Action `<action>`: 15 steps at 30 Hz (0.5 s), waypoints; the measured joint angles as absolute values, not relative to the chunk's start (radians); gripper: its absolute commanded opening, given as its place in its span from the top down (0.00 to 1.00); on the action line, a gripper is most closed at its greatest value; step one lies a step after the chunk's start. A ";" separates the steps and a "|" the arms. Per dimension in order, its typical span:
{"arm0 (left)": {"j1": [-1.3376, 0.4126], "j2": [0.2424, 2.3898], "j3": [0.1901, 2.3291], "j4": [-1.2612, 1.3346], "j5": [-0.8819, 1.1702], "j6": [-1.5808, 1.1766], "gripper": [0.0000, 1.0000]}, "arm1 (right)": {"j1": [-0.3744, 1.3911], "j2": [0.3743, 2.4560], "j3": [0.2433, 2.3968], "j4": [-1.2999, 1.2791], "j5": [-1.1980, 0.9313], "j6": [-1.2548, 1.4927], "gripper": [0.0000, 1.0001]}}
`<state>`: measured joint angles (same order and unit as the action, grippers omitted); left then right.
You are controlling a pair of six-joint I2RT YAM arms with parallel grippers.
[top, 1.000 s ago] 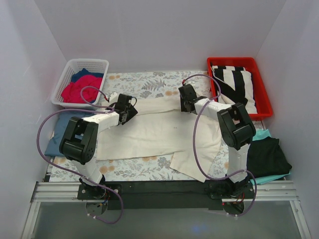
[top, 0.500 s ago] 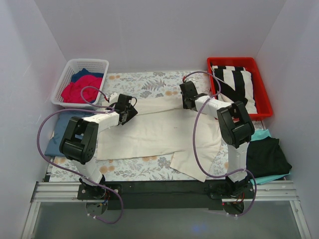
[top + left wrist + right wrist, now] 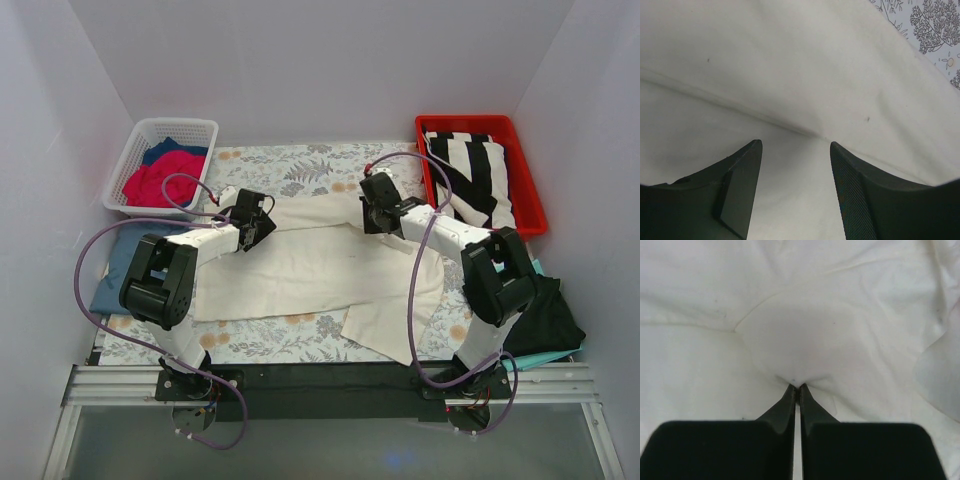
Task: Fold and stack the t-shirts
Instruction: Fold the tshirt
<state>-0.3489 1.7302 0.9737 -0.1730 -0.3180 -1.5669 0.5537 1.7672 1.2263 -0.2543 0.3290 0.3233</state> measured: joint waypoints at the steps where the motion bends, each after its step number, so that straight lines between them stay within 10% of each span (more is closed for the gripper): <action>1: -0.349 1.730 0.974 -0.173 -0.318 -1.567 0.45 | 0.563 1.765 1.216 -0.263 0.318 0.333 0.93; 5: -0.349 1.730 0.973 -0.173 -0.318 -1.568 0.44 | 0.598 1.766 1.159 -0.300 0.279 0.372 0.66; 15: -0.363 1.730 0.973 -0.173 -0.317 -1.570 0.45 | 0.643 1.748 1.071 -0.350 0.343 0.424 0.63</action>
<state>-0.3626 1.7302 0.9733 -0.1726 -0.3168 -1.5700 0.6434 1.7481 1.0710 -0.3500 0.3428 0.4240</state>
